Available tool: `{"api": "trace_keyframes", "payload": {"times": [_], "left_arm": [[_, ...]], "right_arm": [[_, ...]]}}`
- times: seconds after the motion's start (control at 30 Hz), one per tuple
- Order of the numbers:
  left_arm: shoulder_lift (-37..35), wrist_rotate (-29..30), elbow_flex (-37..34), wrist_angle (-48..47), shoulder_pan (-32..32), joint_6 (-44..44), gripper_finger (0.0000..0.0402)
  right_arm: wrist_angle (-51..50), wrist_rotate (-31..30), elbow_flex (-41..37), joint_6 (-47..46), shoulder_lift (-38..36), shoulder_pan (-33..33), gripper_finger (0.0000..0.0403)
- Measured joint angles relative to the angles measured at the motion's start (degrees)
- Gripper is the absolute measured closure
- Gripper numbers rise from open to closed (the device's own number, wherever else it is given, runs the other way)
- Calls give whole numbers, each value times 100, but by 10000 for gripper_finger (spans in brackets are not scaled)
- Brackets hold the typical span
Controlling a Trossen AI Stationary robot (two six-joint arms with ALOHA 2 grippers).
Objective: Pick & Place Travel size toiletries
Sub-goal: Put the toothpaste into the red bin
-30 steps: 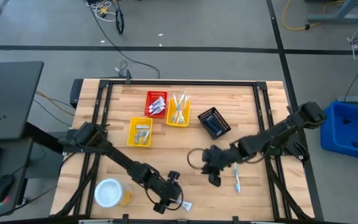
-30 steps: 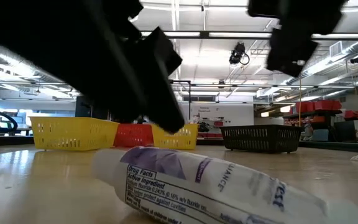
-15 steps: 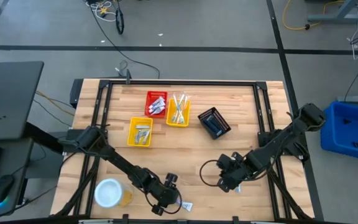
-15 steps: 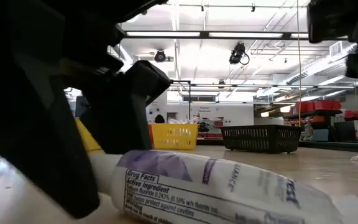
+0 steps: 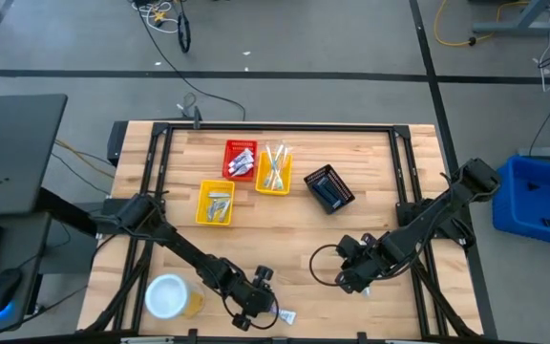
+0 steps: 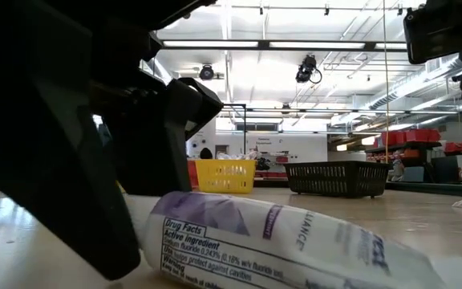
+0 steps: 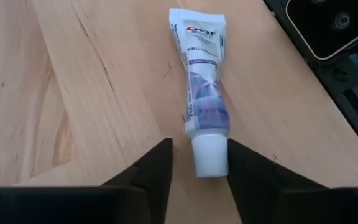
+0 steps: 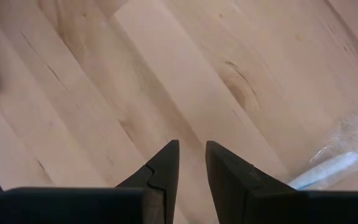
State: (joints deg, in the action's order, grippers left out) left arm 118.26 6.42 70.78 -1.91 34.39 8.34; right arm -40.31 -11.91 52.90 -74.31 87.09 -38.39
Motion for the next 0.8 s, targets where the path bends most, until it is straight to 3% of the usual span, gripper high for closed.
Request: {"api": "trace_keyframes", "payload": {"times": [0.3,0.53,0.8], "left_arm": [[0,0,-2,3,-2,0,331],[0,37,-2,-2,-2,177,316],[-19,162,-2,-143,-91,1075,333]], "right_arm": [[2,1,0,17,0,-2,317],[2,1,0,17,0,0,318],[2,1,0,19,0,0,318]]}}
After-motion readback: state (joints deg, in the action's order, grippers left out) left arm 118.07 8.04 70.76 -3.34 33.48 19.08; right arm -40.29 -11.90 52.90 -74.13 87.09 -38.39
